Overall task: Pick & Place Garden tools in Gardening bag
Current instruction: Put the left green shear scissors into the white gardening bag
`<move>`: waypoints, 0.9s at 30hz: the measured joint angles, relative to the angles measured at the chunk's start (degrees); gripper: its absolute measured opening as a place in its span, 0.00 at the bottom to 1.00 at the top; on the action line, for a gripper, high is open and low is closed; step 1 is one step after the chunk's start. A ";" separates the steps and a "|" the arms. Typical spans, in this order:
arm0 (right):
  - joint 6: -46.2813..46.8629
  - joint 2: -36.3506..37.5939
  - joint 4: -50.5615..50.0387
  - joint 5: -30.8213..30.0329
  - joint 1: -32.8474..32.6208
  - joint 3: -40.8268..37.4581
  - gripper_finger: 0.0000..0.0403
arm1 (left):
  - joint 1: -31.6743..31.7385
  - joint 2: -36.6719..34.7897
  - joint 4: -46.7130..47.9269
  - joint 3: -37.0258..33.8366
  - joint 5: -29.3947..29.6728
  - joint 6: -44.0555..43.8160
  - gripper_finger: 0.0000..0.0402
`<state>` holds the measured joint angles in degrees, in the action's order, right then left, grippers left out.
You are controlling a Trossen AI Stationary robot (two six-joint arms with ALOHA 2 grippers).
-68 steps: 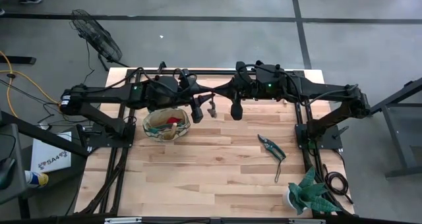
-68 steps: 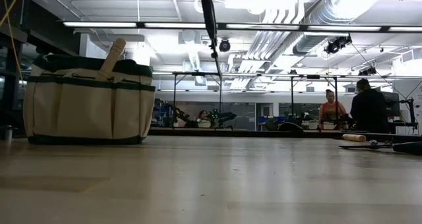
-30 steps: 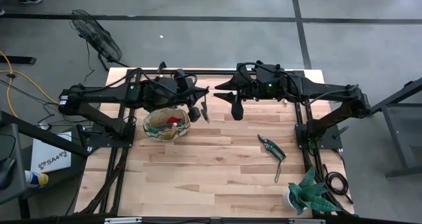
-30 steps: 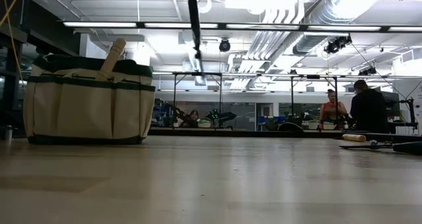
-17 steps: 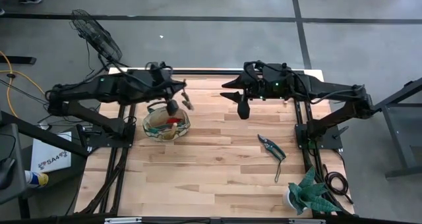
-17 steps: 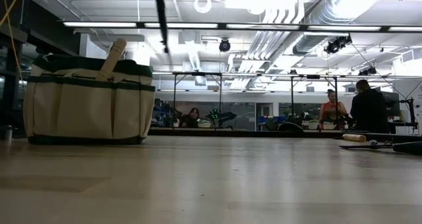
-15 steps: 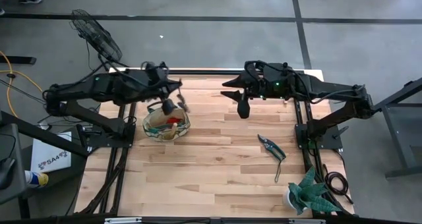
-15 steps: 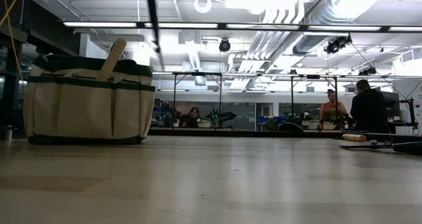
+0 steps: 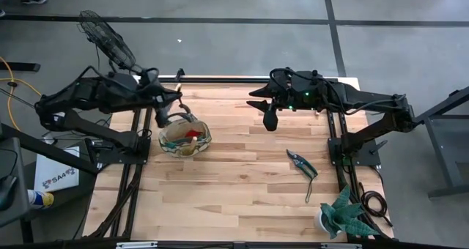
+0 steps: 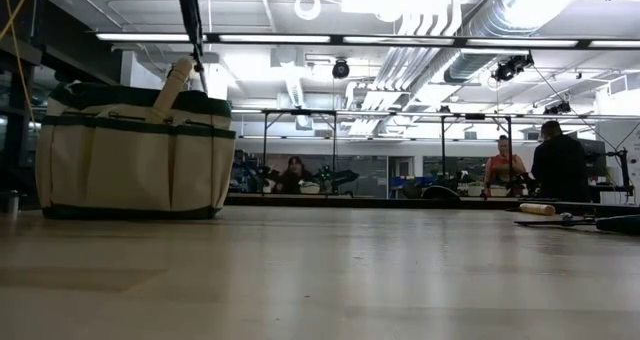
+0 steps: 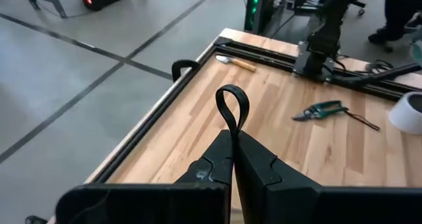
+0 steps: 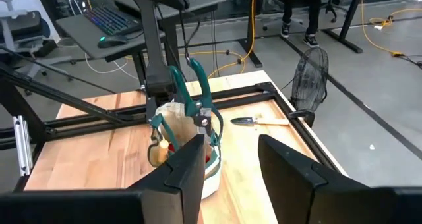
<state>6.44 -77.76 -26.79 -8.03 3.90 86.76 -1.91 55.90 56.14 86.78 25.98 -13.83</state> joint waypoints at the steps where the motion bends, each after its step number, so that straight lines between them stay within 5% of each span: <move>1: 0.06 0.00 -0.12 0.00 0.00 0.00 0.33 | 0.00 -0.55 0.32 0.00 -0.05 -0.20 0.00; 27: 6.96 0.00 -3.15 -2.86 0.74 -0.02 0.33 | 0.02 -3.18 32.38 15.29 -6.94 -5.24 0.00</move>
<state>13.39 -77.76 -29.93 -10.90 4.64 86.74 -1.89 52.71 88.52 102.07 19.04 -19.07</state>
